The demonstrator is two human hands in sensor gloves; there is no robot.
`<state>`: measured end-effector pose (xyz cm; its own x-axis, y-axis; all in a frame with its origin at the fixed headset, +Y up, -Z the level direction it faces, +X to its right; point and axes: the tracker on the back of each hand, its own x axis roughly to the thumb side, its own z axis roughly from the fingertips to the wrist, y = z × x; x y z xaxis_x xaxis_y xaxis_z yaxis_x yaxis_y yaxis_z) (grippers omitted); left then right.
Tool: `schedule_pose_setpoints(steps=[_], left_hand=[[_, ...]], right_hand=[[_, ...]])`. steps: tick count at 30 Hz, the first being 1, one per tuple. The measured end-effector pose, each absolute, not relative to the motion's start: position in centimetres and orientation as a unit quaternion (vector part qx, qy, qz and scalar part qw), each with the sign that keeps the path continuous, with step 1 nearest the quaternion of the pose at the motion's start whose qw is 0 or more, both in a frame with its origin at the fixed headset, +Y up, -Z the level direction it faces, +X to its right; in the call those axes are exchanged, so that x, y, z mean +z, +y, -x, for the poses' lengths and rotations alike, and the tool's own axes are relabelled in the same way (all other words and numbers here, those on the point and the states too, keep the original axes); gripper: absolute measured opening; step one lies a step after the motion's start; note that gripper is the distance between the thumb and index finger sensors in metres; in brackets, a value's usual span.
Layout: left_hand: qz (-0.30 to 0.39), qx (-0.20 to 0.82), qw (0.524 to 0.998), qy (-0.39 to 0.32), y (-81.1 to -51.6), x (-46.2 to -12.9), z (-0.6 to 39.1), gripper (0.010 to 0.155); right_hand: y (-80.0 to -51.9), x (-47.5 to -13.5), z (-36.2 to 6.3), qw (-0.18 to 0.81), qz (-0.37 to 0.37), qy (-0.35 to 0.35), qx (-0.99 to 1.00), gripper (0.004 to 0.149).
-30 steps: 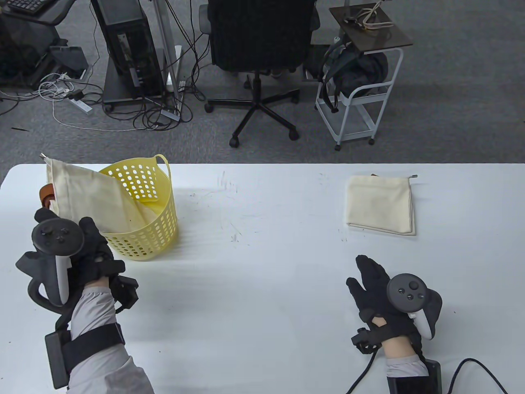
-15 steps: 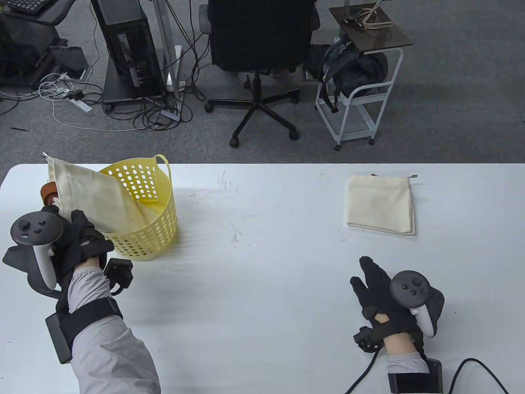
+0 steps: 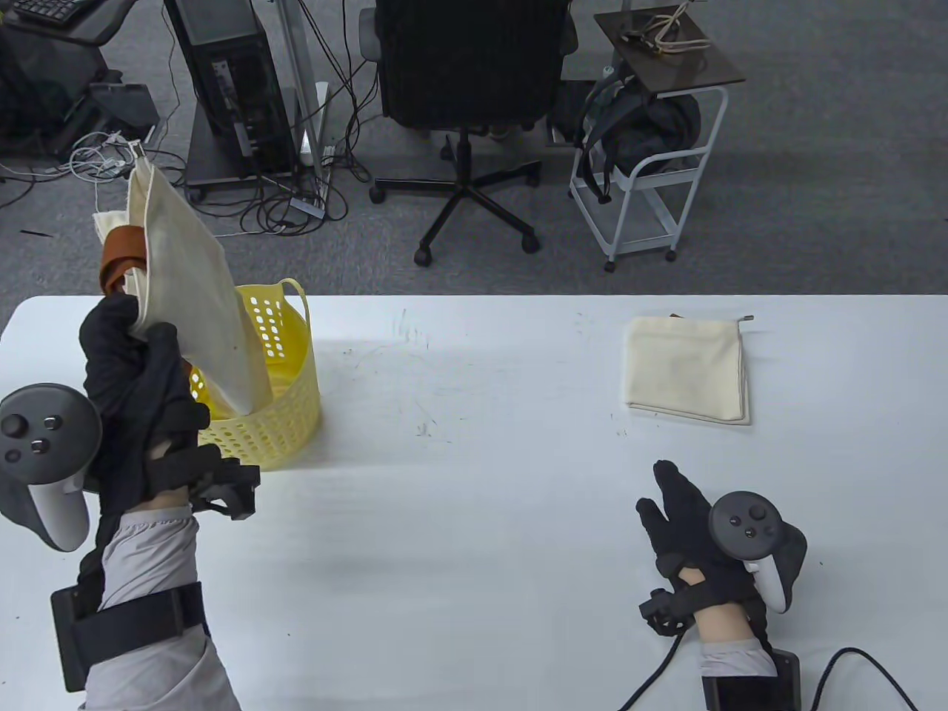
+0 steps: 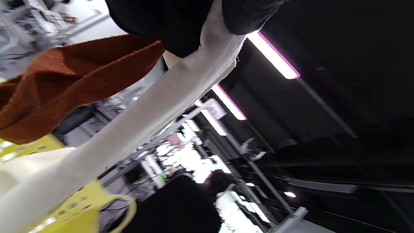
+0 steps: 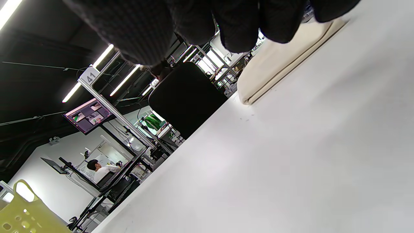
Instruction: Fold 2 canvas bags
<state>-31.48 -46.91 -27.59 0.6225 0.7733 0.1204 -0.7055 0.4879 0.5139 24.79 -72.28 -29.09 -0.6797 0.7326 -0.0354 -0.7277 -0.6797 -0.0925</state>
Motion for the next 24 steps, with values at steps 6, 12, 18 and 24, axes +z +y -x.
schedule_pose_setpoints(steps=[6,12,18,24], left_hand=[[-0.272,0.451,0.849,-0.038,-43.4,-25.4,28.0,0.052],[-0.217,0.5,0.831,-0.109,-44.1,-26.5,24.4,0.051],[-0.122,0.523,0.821,-0.191,-47.6,-29.6,21.0,0.052],[0.022,0.585,0.767,-0.263,-52.1,-32.1,16.8,0.053]], right_hand=[[-72.0,-29.0,-23.8,0.386,0.017,-0.043,0.921,0.066],[-72.1,-29.1,-23.2,0.383,0.004,-0.037,0.923,0.067],[-72.4,-29.1,-23.1,0.434,0.0,-0.019,0.901,0.069],[-72.9,-29.5,-22.0,0.51,-0.061,0.022,0.858,0.077]])
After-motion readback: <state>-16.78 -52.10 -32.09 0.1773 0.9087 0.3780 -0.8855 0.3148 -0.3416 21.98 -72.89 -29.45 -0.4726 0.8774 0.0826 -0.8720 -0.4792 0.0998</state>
